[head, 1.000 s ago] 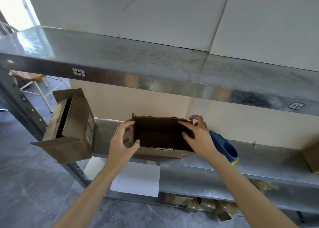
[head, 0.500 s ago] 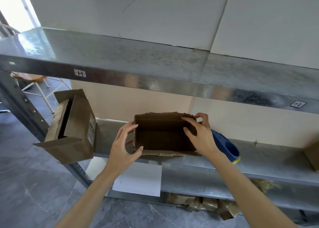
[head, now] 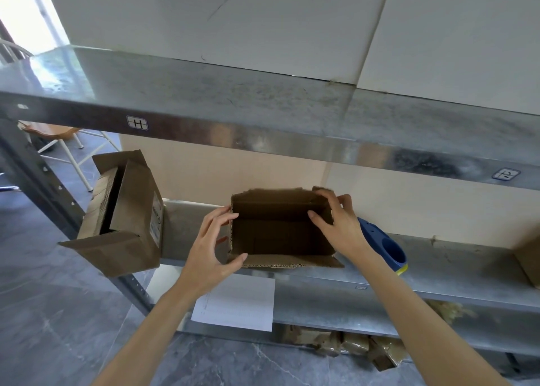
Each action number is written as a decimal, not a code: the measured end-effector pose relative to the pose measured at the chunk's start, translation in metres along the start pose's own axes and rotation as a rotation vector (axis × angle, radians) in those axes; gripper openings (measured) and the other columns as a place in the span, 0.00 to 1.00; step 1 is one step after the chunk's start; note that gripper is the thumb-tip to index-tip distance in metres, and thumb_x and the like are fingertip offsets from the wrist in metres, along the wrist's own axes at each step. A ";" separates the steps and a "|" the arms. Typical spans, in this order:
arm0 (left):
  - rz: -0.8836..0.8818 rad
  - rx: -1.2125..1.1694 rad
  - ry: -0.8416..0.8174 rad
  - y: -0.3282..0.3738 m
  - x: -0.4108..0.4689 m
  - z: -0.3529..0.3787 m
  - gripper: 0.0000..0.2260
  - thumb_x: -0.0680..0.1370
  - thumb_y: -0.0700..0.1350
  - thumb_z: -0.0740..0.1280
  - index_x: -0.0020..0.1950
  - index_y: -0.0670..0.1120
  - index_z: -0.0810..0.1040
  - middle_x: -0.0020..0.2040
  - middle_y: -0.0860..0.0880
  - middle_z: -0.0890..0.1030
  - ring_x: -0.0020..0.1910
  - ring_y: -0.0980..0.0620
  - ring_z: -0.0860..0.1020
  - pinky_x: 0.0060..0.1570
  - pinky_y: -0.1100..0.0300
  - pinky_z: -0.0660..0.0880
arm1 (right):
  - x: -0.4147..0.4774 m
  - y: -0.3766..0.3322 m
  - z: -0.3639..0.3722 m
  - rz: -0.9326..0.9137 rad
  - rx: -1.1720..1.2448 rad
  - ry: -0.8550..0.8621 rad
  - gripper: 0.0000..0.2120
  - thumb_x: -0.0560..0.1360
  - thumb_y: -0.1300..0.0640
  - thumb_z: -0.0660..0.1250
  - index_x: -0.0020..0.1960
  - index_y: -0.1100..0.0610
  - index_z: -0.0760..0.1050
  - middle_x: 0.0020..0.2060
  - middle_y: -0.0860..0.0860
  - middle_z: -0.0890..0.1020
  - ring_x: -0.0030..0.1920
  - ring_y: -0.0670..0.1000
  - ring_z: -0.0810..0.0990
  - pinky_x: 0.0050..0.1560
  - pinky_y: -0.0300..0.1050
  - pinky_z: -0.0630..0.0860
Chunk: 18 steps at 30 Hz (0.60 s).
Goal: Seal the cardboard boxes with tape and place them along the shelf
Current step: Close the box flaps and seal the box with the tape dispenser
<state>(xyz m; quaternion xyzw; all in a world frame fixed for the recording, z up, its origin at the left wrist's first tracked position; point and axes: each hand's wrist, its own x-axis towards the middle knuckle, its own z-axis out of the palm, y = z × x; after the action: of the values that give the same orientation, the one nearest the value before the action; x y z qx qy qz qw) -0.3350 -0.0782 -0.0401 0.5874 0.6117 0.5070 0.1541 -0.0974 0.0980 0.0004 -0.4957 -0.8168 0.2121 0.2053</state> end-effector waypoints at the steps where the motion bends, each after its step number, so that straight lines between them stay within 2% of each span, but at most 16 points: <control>1: 0.000 0.003 -0.002 0.000 -0.001 0.000 0.33 0.68 0.49 0.77 0.70 0.54 0.67 0.74 0.56 0.64 0.72 0.53 0.66 0.66 0.57 0.73 | 0.000 0.000 -0.001 0.015 0.023 -0.012 0.24 0.79 0.43 0.63 0.71 0.40 0.59 0.67 0.54 0.63 0.58 0.58 0.77 0.53 0.48 0.79; 4: -0.009 0.028 -0.009 0.000 -0.002 0.000 0.34 0.68 0.50 0.77 0.70 0.54 0.66 0.74 0.58 0.63 0.72 0.55 0.66 0.66 0.60 0.71 | -0.002 -0.004 -0.001 -0.033 -0.006 -0.025 0.22 0.79 0.45 0.63 0.71 0.42 0.60 0.67 0.54 0.64 0.58 0.57 0.77 0.52 0.47 0.79; 8: -0.002 0.045 0.005 0.000 -0.001 0.002 0.35 0.68 0.49 0.77 0.71 0.51 0.65 0.74 0.59 0.62 0.72 0.62 0.64 0.64 0.76 0.64 | -0.007 -0.009 0.003 -0.106 0.010 -0.008 0.18 0.80 0.48 0.63 0.68 0.45 0.63 0.67 0.52 0.68 0.60 0.54 0.76 0.56 0.50 0.79; 10: -0.007 0.047 0.009 0.000 -0.001 0.003 0.36 0.68 0.49 0.77 0.72 0.51 0.65 0.75 0.56 0.62 0.72 0.63 0.63 0.64 0.77 0.63 | -0.009 -0.009 0.004 -0.133 0.065 0.013 0.18 0.80 0.50 0.64 0.67 0.44 0.64 0.64 0.49 0.71 0.57 0.50 0.76 0.54 0.45 0.78; 12: -0.003 0.048 0.016 -0.001 -0.002 0.003 0.36 0.68 0.49 0.77 0.72 0.51 0.65 0.75 0.54 0.63 0.72 0.62 0.63 0.63 0.77 0.63 | -0.012 -0.008 0.004 -0.160 0.097 0.024 0.16 0.79 0.52 0.65 0.63 0.42 0.63 0.58 0.46 0.72 0.50 0.44 0.75 0.47 0.34 0.74; 14: -0.001 0.050 0.017 -0.003 -0.001 0.003 0.36 0.68 0.49 0.77 0.73 0.51 0.65 0.75 0.54 0.63 0.72 0.61 0.64 0.63 0.77 0.63 | -0.013 -0.006 0.004 -0.149 0.122 0.032 0.16 0.79 0.53 0.66 0.59 0.40 0.62 0.55 0.45 0.73 0.45 0.42 0.76 0.41 0.28 0.70; 18: 0.005 0.054 0.016 -0.004 -0.001 0.003 0.37 0.68 0.49 0.77 0.73 0.51 0.65 0.75 0.57 0.62 0.72 0.63 0.63 0.63 0.78 0.62 | -0.015 -0.003 0.003 -0.178 0.112 0.029 0.11 0.79 0.55 0.66 0.58 0.46 0.68 0.55 0.48 0.74 0.49 0.46 0.78 0.46 0.35 0.75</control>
<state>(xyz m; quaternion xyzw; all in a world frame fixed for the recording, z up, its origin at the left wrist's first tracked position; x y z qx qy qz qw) -0.3347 -0.0764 -0.0453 0.5889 0.6248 0.4954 0.1323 -0.0948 0.0825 -0.0021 -0.4120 -0.8414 0.2311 0.2625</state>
